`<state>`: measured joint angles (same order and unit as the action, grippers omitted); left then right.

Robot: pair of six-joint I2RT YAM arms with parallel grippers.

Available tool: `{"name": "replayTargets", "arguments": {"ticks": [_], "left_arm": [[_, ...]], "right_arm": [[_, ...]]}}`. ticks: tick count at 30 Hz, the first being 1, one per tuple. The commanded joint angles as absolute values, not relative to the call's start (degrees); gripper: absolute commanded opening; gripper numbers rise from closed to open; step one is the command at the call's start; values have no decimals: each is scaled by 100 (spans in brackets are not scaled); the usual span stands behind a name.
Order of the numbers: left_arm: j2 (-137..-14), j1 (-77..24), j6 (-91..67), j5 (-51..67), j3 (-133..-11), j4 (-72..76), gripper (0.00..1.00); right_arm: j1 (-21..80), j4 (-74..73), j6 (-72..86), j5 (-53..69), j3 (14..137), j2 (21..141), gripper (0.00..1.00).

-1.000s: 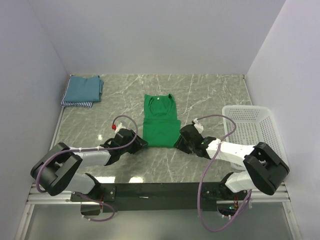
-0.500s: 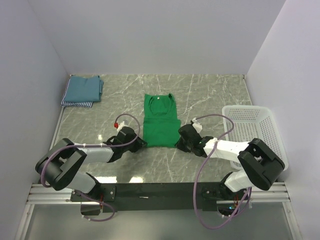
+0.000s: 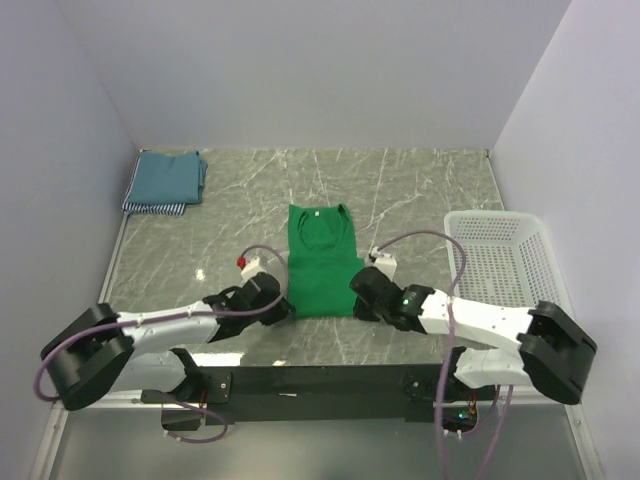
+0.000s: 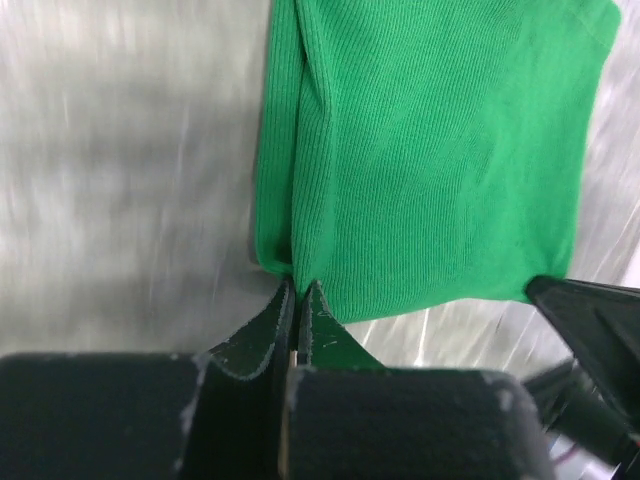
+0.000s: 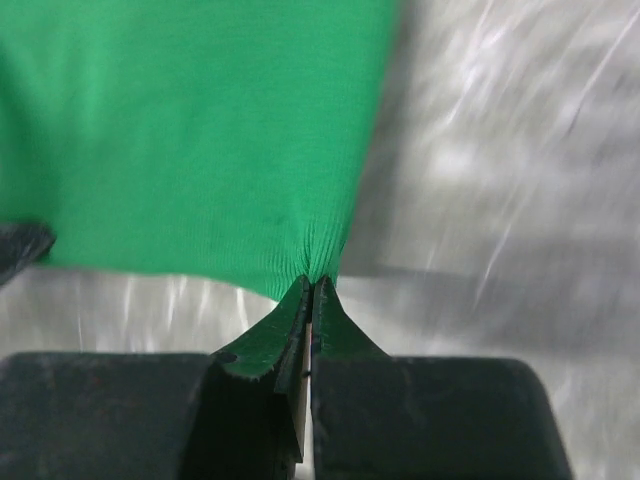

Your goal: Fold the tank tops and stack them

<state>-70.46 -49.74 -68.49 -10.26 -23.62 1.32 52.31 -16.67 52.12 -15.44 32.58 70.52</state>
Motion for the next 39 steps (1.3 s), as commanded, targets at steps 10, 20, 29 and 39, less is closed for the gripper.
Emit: {"name": "replayTargets", "arguments": {"ticks": [10, 20, 29, 39], "left_arm": [[-5476, -7460, -8745, -2109, -2258, -2118, 1], [-5230, -7699, -8789, -2759, -2978, -2645, 1], [-5335, -7340, -8218, -2971, -3621, -2672, 1], [-5414, -5715, -6909, -2031, -3928, -1934, 1]], "right_arm": [[7180, -4130, 6555, -2364, 3401, 5256, 0], [7541, -4895, 6671, -3172, 4253, 5370, 0], [7155, -4817, 5960, -3252, 4913, 5695, 0], [5802, -3860, 4625, -2523, 5106, 5914, 0]]}}
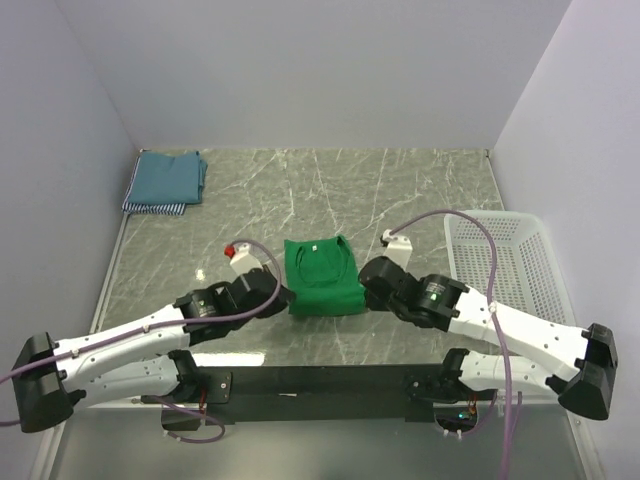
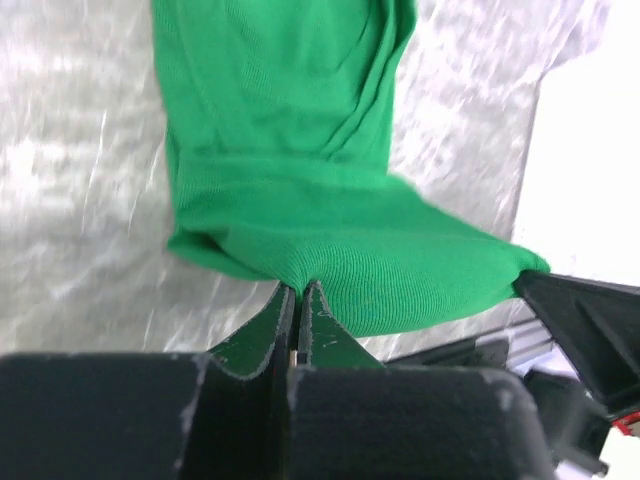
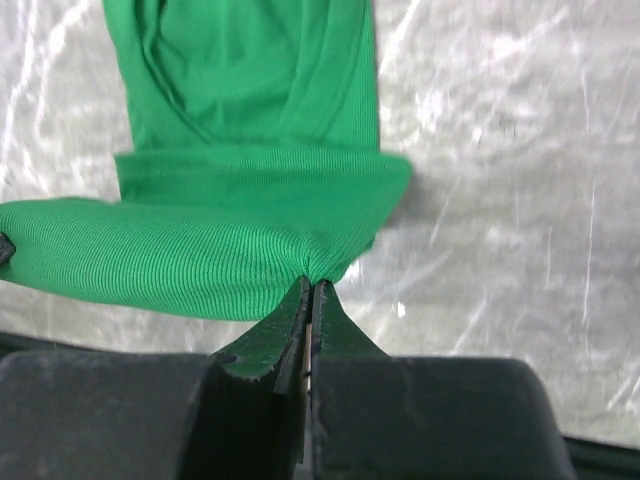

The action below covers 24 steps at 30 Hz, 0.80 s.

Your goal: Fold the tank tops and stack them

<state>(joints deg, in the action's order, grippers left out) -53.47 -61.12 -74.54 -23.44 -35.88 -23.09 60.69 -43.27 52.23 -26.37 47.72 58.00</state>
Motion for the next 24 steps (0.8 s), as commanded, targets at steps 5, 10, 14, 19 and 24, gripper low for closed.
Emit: {"name": "replayTargets", "arguments": {"ticks": [5, 10, 14, 19, 24], "left_arm": [[-5844, -4967, -6356, -1408, -4174, -1539, 1], [-6537, -4053, -5951, -739, -4570, -1074, 1], [-7179, -3543, -5679, -317, -4886, -774, 0], [-8223, -2980, -5502, -53, -5343, -440, 1], [-9218, -2559, -5291, 299, -5790, -44, 19]], "right_arm": [[5160, -3455, 4105, -2163, 5378, 6380, 0], [4308, -3051, 3578, -1706, 5739, 7004, 0], [3719, -2813, 3252, -1328, 6194, 7592, 0], [3148, -2488, 2971, -915, 6618, 8559, 0], [2831, -2312, 2892, -598, 7110, 9665, 24]]}}
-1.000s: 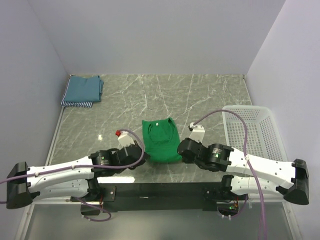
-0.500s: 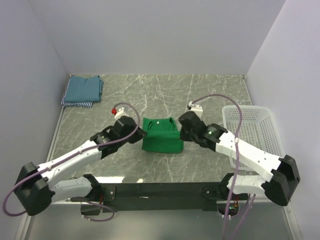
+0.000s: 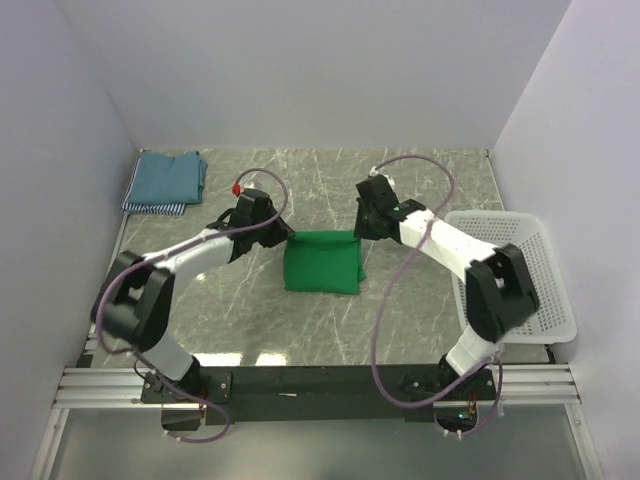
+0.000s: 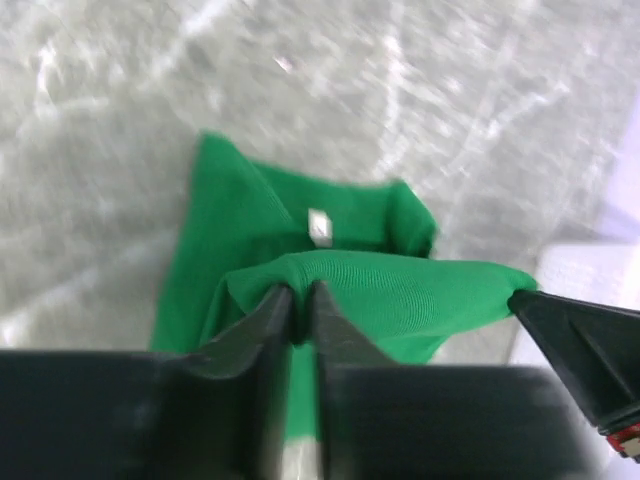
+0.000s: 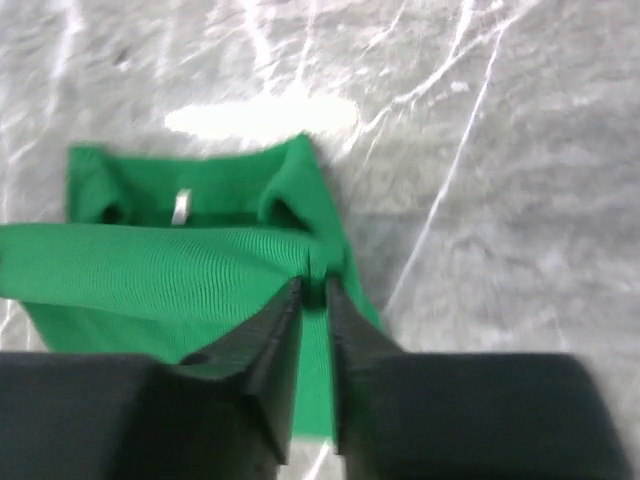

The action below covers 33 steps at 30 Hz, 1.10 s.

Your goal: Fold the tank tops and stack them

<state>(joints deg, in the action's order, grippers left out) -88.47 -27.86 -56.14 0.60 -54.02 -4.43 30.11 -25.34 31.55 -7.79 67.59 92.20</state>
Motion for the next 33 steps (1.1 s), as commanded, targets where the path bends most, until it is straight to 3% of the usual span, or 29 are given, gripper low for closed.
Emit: {"name": "replayTargets", "arguments": {"ticks": [1, 2, 5, 11, 16, 24, 30, 33], "left_arm": [[-9498, -2505, -5248, 351, -5853, 147, 30], [-9614, -2453, -5177, 404, -5914, 219, 42], [-9721, -2286, -5150, 422, -6091, 263, 52], [-8887, -2206, -5063, 158, -5662, -130, 61], [-8517, -2285, -4896, 729, -5002, 104, 72], [-9219, -2470, -4518, 817, -5466, 255, 63], [-10212, -2496, -4219, 396, -6380, -394, 43], [-10615, -2496, -4140, 160, -6600, -483, 40]], "right_arm": [[2787, -2329, 2865, -580, 7197, 9816, 28], [2708, -2381, 2848, -597, 7433, 9948, 30], [2602, -2522, 2804, -799, 7707, 10239, 35], [2610, -2505, 2909, -879, 7085, 9389, 37], [3260, -2294, 3093, -949, 6408, 8816, 37], [3191, -2188, 3103, -756, 7127, 9974, 36], [2822, -2206, 3164, -563, 7585, 10819, 35], [2734, -2232, 3182, -466, 7699, 10995, 35]]}}
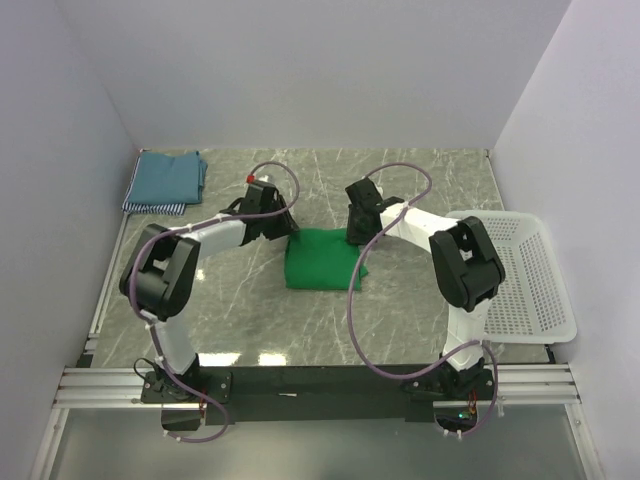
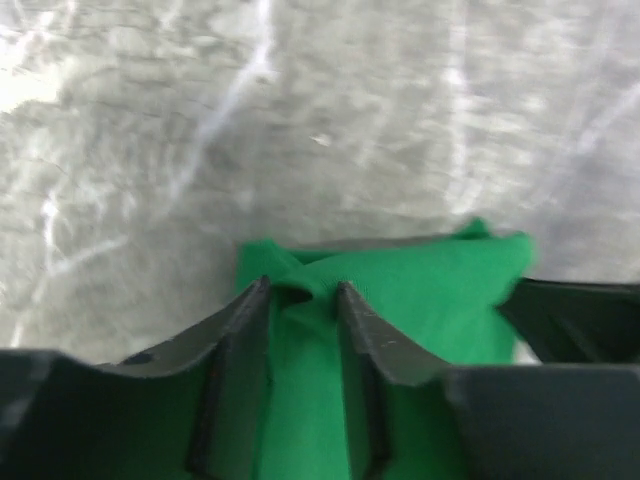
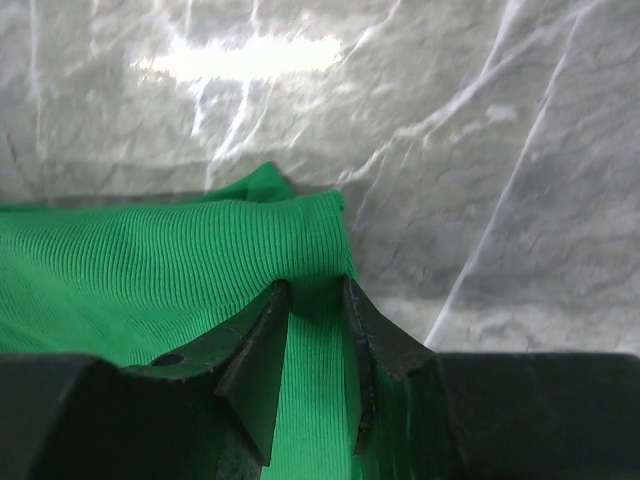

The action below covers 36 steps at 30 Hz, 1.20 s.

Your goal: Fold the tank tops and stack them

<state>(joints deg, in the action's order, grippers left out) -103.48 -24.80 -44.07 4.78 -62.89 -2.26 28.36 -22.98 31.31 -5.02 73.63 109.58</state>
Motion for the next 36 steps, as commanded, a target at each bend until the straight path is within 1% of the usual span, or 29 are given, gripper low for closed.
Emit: {"name": "replayTargets", "arguments": {"ticks": [1, 4, 7, 12, 14, 15, 16, 19, 23, 25, 28, 32, 33, 36], "left_arm": [[-10713, -2496, -4140, 71, -6661, -657, 37], [-11003, -2496, -4201, -245, -6855, -904, 33], [-11109, -2470, -4262, -430, -6890, -967, 32], [-11119, -2461, -4236, -334, -6996, -993, 32], [-10970, -2461, -4175, -238, -6944, -897, 37], [-10725, -2461, -4166, -211, -6891, -801, 42], [-10583, -2452, -4157, -194, -6838, -739, 52], [-10021, -2435, -4166, -281, -6663, -799, 62], [-9301, -2356, -4254, -281, -6347, -1028, 66], [-9115, -2347, -4332, -194, -5988, -1020, 68], [-8869, -2338, -4394, 122, -5513, -889, 69], [-8762, -2338, -4386, 728, -4984, -493, 72], [-8815, -2338, -4342, 1104, -4923, -414, 73], [-8938, -2338, -4403, 1422, -4537, -54, 74]], "right_arm": [[2716, -2241, 3199, -440, 7725, 11030, 35], [2672, -2224, 3225, -369, 7734, 11135, 34], [2628, -2188, 3260, -299, 7708, 11215, 34], [2593, -2188, 3226, -255, 7673, 11110, 34], [2593, -2197, 3208, -290, 7655, 10908, 34], [2593, -2223, 3191, -316, 7655, 10829, 35], [2575, -2232, 3164, -325, 7638, 10645, 36], [2558, -2311, 3112, -404, 7620, 10259, 37], [2575, -2434, 3094, -439, 7471, 9731, 38], [2593, -2382, 3085, -274, 7173, 9424, 38], [2786, -2321, 3129, -395, 6681, 9089, 38], [3014, -2066, 3199, -404, 6075, 8974, 38], [3058, -2022, 3225, -404, 6021, 9043, 38], [3190, -1881, 3226, -413, 5863, 9236, 38]]}}
